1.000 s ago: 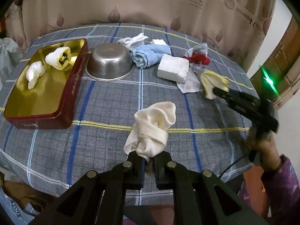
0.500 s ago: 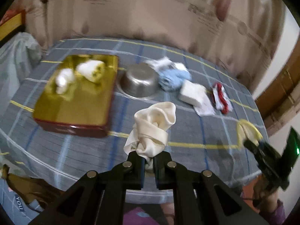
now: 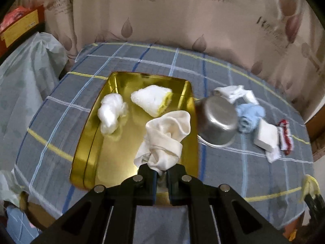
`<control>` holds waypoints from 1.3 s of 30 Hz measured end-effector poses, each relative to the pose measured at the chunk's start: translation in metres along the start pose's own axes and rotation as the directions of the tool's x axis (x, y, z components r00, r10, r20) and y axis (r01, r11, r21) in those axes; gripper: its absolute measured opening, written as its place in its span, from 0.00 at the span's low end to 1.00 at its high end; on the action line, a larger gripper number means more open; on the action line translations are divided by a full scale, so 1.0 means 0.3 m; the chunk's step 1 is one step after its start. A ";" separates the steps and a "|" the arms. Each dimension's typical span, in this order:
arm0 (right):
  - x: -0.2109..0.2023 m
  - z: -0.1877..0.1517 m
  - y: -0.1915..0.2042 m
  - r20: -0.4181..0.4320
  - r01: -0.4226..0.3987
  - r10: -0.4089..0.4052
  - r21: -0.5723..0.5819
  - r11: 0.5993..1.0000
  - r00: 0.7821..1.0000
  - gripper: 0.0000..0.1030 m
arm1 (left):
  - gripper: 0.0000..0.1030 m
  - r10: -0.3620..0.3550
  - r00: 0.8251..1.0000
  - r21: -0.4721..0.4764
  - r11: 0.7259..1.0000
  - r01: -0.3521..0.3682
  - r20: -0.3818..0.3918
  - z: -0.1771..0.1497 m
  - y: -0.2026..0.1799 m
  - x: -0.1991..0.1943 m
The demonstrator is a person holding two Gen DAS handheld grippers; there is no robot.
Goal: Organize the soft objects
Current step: 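Carry the cream cloth into the gold tin and open the left gripper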
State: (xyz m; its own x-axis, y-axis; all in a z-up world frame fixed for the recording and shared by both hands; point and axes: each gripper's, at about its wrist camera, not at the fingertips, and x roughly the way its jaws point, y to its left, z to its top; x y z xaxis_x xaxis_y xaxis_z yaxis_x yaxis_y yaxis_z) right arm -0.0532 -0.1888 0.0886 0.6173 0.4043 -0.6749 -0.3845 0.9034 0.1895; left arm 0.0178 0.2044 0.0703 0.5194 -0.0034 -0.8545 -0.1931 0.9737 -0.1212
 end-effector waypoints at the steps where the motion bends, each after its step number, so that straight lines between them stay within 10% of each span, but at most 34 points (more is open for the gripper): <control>1: 0.003 0.001 0.000 -0.002 0.001 -0.001 0.000 1.000 1.000 0.36 | 0.09 0.007 1.000 0.001 1.000 -0.007 -0.025 0.020 0.008 0.043; 10: 0.025 0.023 -0.001 -0.020 0.012 -0.012 -0.003 1.000 1.000 0.36 | 0.09 0.057 0.987 -0.016 0.998 -0.060 -0.150 0.115 0.072 0.274; 27: 0.062 0.040 0.034 -0.044 -0.011 0.010 -0.010 1.000 0.999 0.37 | 0.09 0.158 0.979 0.001 0.987 -0.160 -0.127 0.290 0.122 0.408; 39: 0.044 0.040 0.066 -0.032 -0.019 0.018 -0.026 0.999 0.999 0.38 | 0.44 0.163 0.987 0.049 0.985 -0.162 -0.006 0.254 0.086 0.239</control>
State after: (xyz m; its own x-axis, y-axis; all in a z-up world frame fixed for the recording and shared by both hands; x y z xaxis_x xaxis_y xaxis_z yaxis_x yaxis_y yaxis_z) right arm -0.0444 -0.1637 0.0921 0.5878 0.4159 -0.6939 -0.4143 0.8915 0.1834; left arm 0.1136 0.2466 0.0445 0.4758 0.1539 -0.8660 -0.2337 0.9713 0.0442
